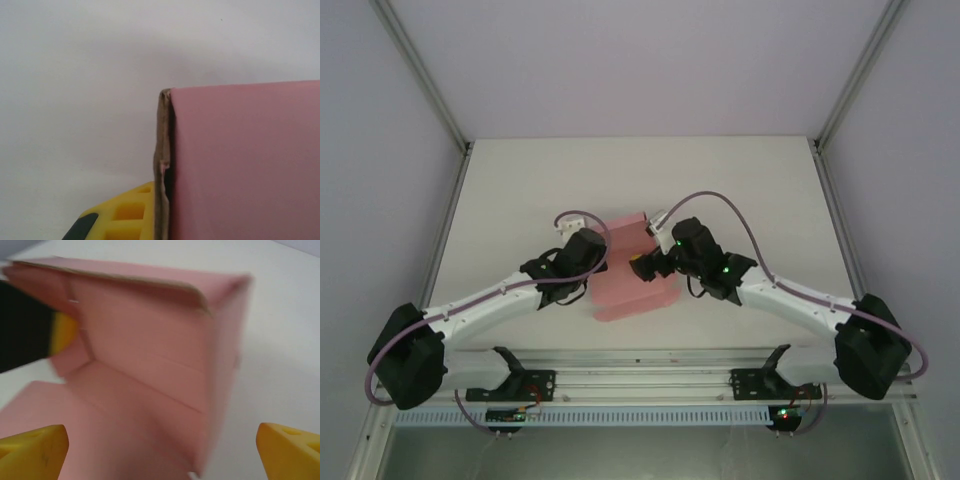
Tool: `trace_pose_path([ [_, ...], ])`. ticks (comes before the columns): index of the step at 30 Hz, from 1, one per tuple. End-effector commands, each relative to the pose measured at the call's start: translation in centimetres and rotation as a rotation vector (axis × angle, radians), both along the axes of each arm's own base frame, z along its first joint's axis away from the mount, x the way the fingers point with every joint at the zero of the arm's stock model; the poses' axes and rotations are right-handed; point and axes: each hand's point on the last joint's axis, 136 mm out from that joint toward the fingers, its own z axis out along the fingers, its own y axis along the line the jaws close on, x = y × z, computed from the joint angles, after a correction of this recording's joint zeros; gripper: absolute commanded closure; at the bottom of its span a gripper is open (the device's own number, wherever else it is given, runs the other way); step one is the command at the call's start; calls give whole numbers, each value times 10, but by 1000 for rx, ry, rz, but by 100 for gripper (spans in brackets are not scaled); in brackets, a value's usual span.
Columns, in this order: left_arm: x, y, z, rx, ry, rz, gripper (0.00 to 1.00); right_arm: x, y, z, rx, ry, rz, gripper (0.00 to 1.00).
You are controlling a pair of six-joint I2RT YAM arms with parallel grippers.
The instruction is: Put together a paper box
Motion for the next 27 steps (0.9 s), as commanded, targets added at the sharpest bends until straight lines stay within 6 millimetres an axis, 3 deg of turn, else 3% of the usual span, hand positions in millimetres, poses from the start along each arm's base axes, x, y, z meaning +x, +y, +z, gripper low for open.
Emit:
trace_pose_path([
  [1, 7, -4, 23, 38, -17, -78, 100, -18, 4, 36, 150, -21, 80, 1],
  [6, 11, -4, 23, 246, 73, -344, 100, -3, -58, 43, 186, 48, -193, 1],
  [10, 6, -21, 30, 342, 131, -671, 100, 0, -120, 20, 182, 184, -418, 1],
  [16, -6, -36, 35, 611, 171, -1122, 100, -10, -192, -20, 152, 316, -647, 1],
  [18, 2, -35, 30, 750, 215, -1182, 100, -14, -204, -26, 162, 343, -680, 1],
  [22, 14, -26, 1, 992, 458, -1282, 100, -21, -212, -34, 189, 381, -696, 1],
  [27, 33, -41, -27, 1048, 635, -1338, 100, -27, -217, -45, 170, 421, -708, 1],
])
